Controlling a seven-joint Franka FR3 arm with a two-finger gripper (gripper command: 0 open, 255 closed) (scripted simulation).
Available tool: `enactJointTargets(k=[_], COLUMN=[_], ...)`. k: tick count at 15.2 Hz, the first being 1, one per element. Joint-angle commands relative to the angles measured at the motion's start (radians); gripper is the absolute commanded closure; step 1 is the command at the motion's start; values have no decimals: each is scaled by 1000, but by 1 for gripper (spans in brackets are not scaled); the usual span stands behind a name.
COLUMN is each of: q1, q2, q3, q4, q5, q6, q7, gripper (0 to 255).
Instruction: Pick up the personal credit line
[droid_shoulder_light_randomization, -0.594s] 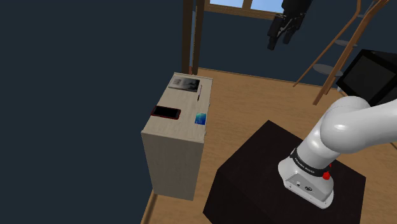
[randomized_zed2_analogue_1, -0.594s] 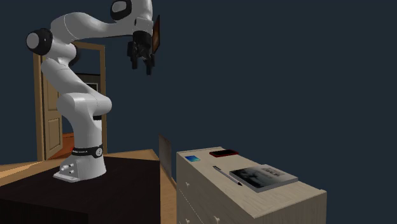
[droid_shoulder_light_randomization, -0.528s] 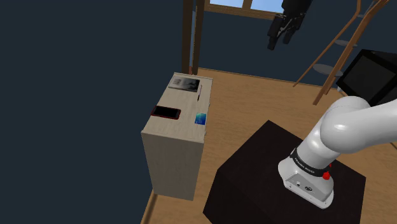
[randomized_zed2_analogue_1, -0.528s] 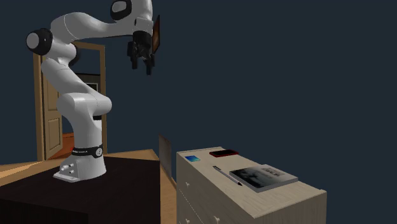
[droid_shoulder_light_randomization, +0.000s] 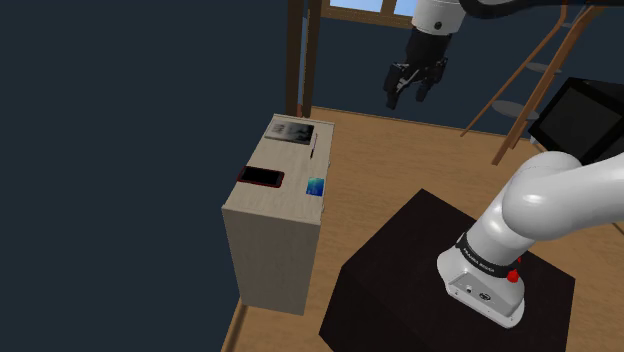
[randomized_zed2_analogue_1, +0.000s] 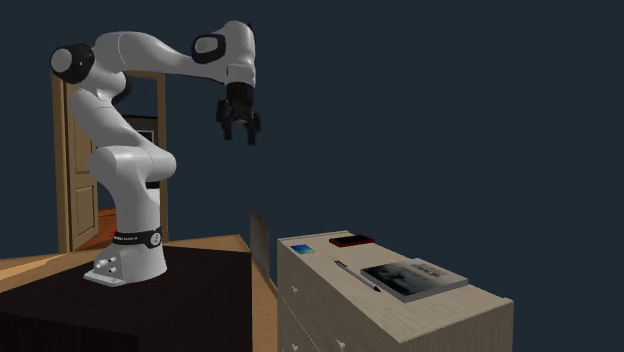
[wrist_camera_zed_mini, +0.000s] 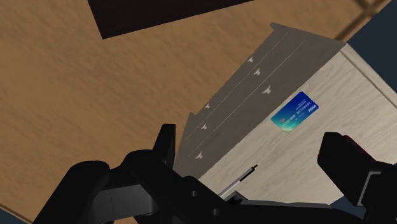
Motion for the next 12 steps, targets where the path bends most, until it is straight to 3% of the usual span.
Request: enactJointTargets(k=[1, 12], q1=[-11, -90], q2=[39, 352], q3=[30, 210], q4=[-35, -105], q5=[14, 29], q6=[78, 470], q7=[66, 445], gripper=[0, 0])
